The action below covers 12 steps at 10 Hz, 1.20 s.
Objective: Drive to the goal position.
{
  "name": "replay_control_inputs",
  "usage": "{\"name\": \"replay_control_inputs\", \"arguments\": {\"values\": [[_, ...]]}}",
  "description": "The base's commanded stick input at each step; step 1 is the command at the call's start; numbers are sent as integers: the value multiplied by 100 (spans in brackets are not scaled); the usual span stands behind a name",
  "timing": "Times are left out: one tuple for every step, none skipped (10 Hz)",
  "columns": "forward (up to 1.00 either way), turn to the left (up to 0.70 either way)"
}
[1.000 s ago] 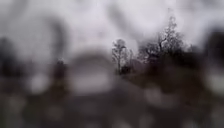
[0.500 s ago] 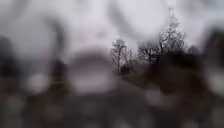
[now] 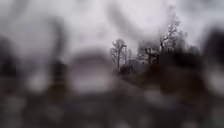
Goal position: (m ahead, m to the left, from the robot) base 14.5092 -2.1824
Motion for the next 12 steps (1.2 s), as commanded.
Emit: {"name": "replay_control_inputs", "arguments": {"values": [[85,0],[85,0],[85,0],[85,0],[85,0],[85,0],[85,0],[85,18],[85,34],[85,34],[85,28],[85,10]]}}
